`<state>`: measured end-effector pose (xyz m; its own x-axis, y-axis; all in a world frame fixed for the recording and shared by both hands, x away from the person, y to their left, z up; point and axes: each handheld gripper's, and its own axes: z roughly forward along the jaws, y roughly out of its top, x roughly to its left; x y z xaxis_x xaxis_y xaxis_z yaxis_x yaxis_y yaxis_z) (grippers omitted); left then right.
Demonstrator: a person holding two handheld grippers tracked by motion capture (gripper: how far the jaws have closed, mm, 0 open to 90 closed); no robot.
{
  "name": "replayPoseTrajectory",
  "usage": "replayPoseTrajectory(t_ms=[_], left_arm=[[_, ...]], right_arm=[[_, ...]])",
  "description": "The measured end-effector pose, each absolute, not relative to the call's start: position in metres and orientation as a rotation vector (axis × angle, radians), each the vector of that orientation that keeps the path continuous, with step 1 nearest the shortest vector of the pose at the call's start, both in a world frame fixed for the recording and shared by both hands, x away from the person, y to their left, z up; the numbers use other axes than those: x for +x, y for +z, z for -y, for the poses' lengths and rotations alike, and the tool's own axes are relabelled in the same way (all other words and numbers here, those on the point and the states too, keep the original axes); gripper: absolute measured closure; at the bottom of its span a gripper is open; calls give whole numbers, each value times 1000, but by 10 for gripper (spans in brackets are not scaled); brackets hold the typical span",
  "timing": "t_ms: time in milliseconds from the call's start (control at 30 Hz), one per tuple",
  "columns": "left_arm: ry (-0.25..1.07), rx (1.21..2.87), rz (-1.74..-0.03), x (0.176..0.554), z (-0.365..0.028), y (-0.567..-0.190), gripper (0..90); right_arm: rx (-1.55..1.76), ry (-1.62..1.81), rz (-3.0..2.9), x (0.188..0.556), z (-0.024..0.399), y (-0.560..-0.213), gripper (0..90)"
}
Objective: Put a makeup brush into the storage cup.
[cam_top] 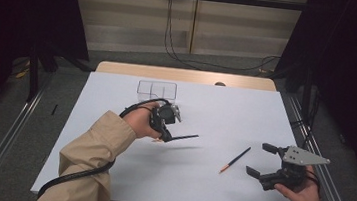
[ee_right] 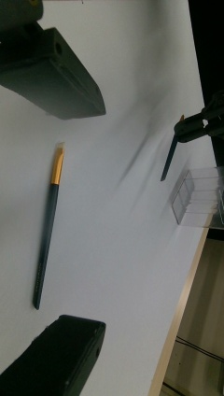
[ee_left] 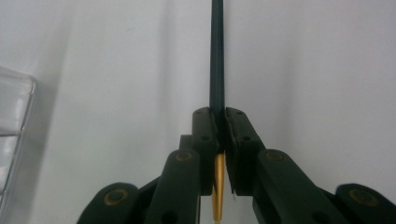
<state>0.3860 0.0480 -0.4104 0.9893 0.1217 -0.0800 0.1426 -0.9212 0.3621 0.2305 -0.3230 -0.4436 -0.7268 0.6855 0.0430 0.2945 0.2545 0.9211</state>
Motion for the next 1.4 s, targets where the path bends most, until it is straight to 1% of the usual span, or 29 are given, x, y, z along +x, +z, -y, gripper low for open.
replayPoseTrajectory(t_ms=[133,300,733,1233,1400], left_arm=[[-86,2751,-183,382,-43,-410,834],[-93,2759,-135,378,-35,-408,834],[-109,2758,-78,368,-18,-404,834],[-125,2761,7,357,0,-400,834],[-125,2765,23,354,4,-398,834]], right_arm=[[879,1448,-2205,231,319,-442,0],[885,1426,-2242,233,313,-441,0],[969,1393,-2380,247,301,-443,5],[917,1272,-2527,260,286,-430,15],[888,1220,-2588,265,280,-425,54]])
